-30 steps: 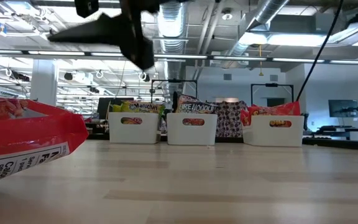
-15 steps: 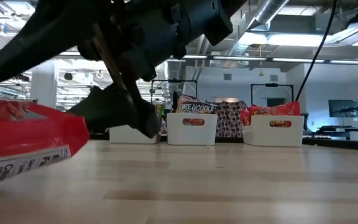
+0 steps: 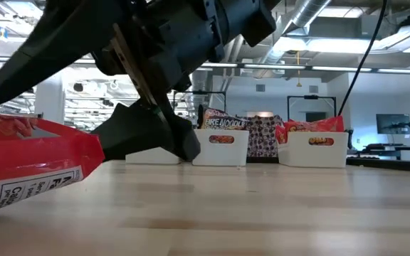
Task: Sort Maruchan noodles
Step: Put the orange noodle pack into the right white bin
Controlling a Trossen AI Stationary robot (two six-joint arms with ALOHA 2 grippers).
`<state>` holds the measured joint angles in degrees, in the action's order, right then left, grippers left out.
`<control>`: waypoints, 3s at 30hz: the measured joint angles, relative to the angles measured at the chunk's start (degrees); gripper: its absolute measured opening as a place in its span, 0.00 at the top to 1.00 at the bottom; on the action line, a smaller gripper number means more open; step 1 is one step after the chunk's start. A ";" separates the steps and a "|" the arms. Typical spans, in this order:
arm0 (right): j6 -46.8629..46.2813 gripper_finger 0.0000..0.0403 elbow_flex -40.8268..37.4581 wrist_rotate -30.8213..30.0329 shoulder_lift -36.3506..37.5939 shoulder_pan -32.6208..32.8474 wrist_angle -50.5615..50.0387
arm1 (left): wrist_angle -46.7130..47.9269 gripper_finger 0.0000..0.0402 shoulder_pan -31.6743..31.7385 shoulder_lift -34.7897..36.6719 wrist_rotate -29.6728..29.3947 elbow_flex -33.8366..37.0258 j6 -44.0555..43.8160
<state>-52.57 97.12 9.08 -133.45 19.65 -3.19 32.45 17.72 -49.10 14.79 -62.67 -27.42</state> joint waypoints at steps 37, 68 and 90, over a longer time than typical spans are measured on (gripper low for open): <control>-4.15 0.99 -0.01 -1.61 5.64 -0.88 -9.08 | 0.11 0.55 0.00 0.02 -0.15 0.00 0.20; 10.69 0.99 0.00 -36.61 41.57 -12.62 -80.84 | 1.63 0.55 -0.07 -2.71 -0.20 0.07 1.68; 43.54 0.99 -28.19 -36.38 65.66 -38.18 -69.77 | 1.18 0.55 -0.07 -5.27 -2.56 0.02 2.38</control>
<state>-9.03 68.94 -27.30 -67.79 -18.53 -72.96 33.63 17.65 -54.37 12.22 -62.65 -25.04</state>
